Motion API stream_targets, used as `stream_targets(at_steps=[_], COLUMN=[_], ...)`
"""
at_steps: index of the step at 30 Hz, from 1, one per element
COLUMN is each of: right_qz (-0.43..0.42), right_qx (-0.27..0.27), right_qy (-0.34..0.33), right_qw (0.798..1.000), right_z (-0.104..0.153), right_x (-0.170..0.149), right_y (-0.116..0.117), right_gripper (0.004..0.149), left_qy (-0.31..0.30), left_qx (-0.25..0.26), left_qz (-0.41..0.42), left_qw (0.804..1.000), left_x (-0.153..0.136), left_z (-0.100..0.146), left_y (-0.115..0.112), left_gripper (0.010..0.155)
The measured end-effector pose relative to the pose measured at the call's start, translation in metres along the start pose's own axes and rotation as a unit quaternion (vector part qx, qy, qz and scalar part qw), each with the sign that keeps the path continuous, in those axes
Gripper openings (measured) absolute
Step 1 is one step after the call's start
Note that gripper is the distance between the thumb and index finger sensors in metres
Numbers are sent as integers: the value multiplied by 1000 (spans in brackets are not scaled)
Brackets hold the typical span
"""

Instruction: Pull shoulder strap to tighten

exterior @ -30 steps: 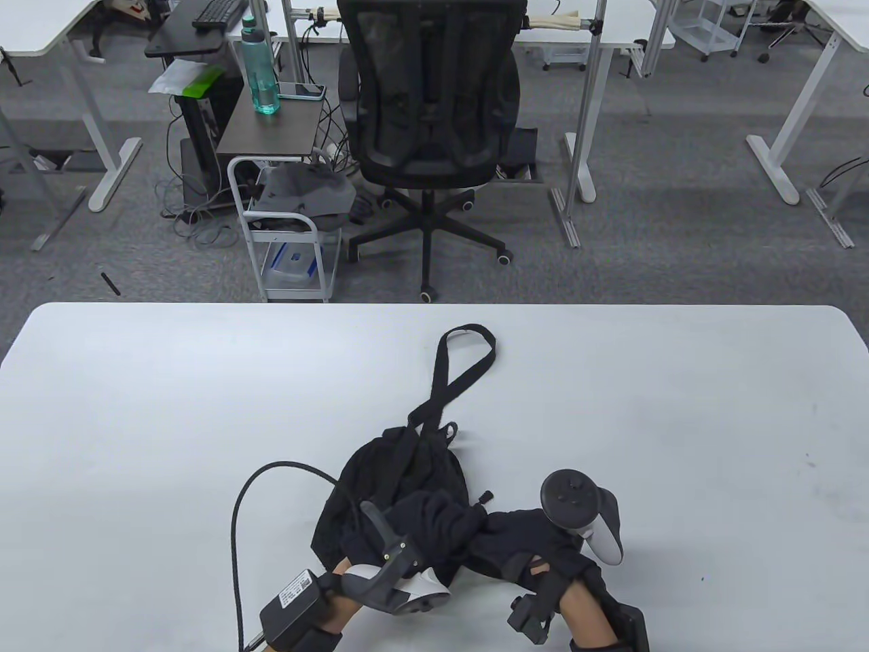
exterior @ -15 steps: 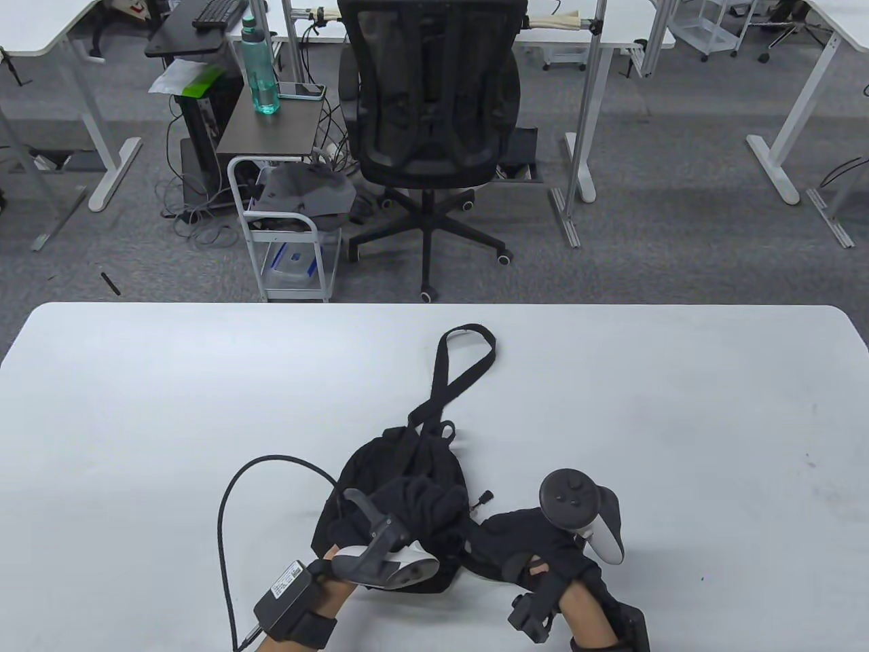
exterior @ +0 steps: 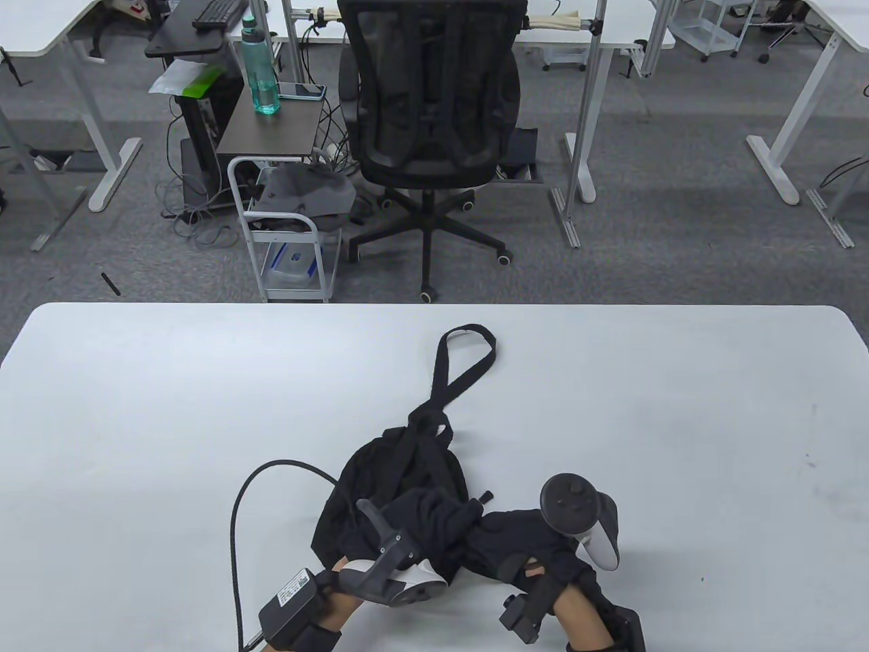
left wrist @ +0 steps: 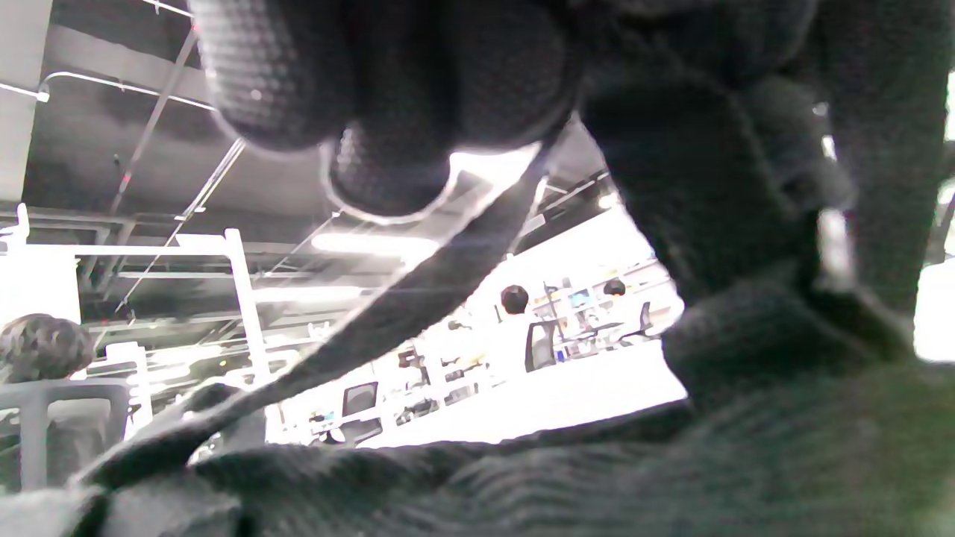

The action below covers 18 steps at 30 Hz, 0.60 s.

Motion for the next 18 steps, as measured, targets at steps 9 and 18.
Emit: stream_targets(at_steps=[9,18], right_qz=[21,-3], right_qx=[22,42], right_qy=[18,29], right_qw=[999,999], right_z=[-1,0], right_x=[-1,-7], right_y=[0,-5], right_gripper=[37,39], left_qy=[11,20], left_qx=[-40,-24], left_qz=[-18,-24], left_qw=[999,999], left_x=[-14,-16], left_z=[1,2], left_y=[-20,-9], left_gripper=[65,64])
Point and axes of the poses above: the tracker on the back of each hand, its own x axis roughly to the thumb side, its own z axis roughly from the fingertips to the wrist, y = z × x, the point moved 2 cm from there along -z, roughly from the wrist to the fingertips, and after that the axes turned 9 degrees about y, right-handed, at the moved point
